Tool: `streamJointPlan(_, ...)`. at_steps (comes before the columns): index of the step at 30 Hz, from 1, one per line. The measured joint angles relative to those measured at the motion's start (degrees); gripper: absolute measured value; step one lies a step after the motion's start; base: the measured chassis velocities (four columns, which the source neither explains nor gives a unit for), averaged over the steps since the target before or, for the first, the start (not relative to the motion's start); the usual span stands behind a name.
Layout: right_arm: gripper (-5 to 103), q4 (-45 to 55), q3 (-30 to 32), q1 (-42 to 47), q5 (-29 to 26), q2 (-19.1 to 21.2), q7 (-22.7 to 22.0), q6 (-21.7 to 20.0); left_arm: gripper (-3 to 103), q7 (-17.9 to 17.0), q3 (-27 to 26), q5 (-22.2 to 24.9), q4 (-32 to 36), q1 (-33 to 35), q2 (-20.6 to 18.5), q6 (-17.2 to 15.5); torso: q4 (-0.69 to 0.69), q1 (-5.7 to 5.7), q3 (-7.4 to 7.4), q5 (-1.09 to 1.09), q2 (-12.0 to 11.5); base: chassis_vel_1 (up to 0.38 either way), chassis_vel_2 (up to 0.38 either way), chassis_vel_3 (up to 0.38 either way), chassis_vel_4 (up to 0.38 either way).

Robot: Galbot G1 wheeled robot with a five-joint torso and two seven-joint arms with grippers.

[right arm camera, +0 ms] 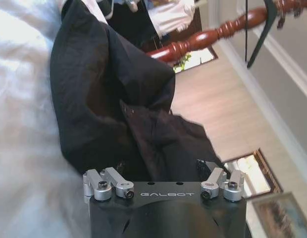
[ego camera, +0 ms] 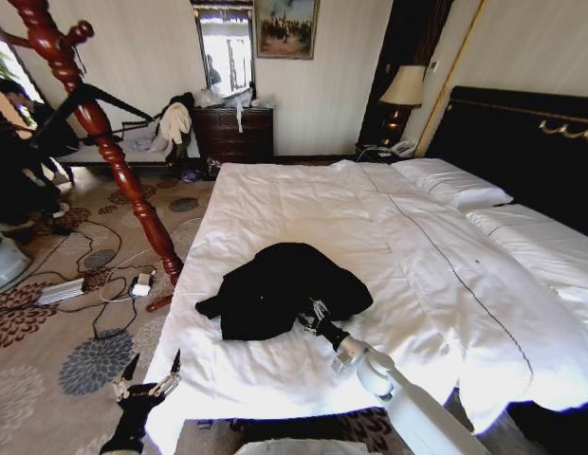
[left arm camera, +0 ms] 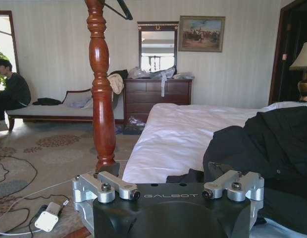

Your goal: Pick up the clothes from the bed and hang them on the clothes hanger.

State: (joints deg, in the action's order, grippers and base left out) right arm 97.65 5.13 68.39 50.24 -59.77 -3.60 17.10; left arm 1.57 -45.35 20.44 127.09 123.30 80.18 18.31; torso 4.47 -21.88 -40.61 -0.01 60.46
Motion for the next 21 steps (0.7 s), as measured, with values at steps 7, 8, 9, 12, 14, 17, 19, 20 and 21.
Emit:
streamJointPlan(7, 75, -2.1, -0.4, -1.7, 6.3, -2.7, -1.2, 2.1, 100, 0.0, 0.1, 0.2, -0.1, -0.2, -0.1, 0.0, 0.00, 0.00, 0.00, 0.01, 0.0, 0.000, 0.000, 0.000, 0.000)
streamJointPlan(8, 70, -2.4, -0.3, -1.8, 7.4, -3.0, -1.5, 2.4, 100, 0.0, 0.1, 0.3, -0.1, -0.2, -0.1, 0.0, -0.01, 0.00, 0.00, 0.01, 0.0, 0.000, 0.000, 0.000, 0.000)
streamJointPlan(9, 66, -2.6, -0.3, -1.9, 8.6, -3.3, -1.8, 2.7, 100, 0.1, 0.0, 0.5, -0.2, -0.2, -0.1, 0.0, 0.00, 0.00, 0.00, 0.00, 0.0, 0.000, 0.000, 0.000, 0.000)
streamJointPlan(12, 62, -2.8, -0.2, -2.0, 9.6, -3.4, -2.1, 2.9, 100, 0.1, -0.1, 0.6, -0.3, -0.2, -0.2, 0.0, 0.00, 0.00, 0.00, 0.00, 0.0, 0.000, 0.000, 0.000, 0.000)
streamJointPlan(14, 51, -3.2, -0.1, -2.2, 10.7, -3.4, -2.4, 3.1, 100, 0.1, -0.1, 0.8, -0.4, -0.2, -0.2, 0.0, 0.00, 0.00, 0.00, 0.00, 0.0, 0.000, 0.000, 0.000, 0.000)
streamJointPlan(17, 46, -3.6, 0.0, -2.5, 11.6, -3.4, -2.5, 3.3, 100, 0.1, -0.1, 0.9, -0.5, -0.4, -0.2, 0.0, 0.00, 0.00, 0.00, 0.00, 0.0, 0.000, 0.000, 0.000, 0.000)
streamJointPlan(19, 39, -4.0, -0.1, -3.2, 12.5, -3.5, -2.4, 3.4, 100, 0.1, 0.0, 0.9, -0.5, -0.7, -0.3, -0.1, 0.00, 0.00, 0.00, 0.00, 0.0, 0.000, 0.000, 0.000, 0.000)
streamJointPlan(20, 39, -4.0, -0.1, -3.2, 12.5, -3.5, -2.4, 3.4, 100, 0.1, 0.0, 0.9, -0.5, -0.7, -0.3, -0.1, 0.00, 0.00, 0.00, 0.00, 0.0, 0.000, 0.000, 0.000, 0.000)
streamJointPlan(21, 39, -4.3, -0.2, -3.5, 12.8, -3.5, -2.4, 3.5, 100, 0.1, 0.0, 0.9, -0.5, -0.7, -0.3, -0.1, 0.00, 0.00, 0.00, 0.00, 0.0, 0.000, 0.000, 0.000, 0.000)
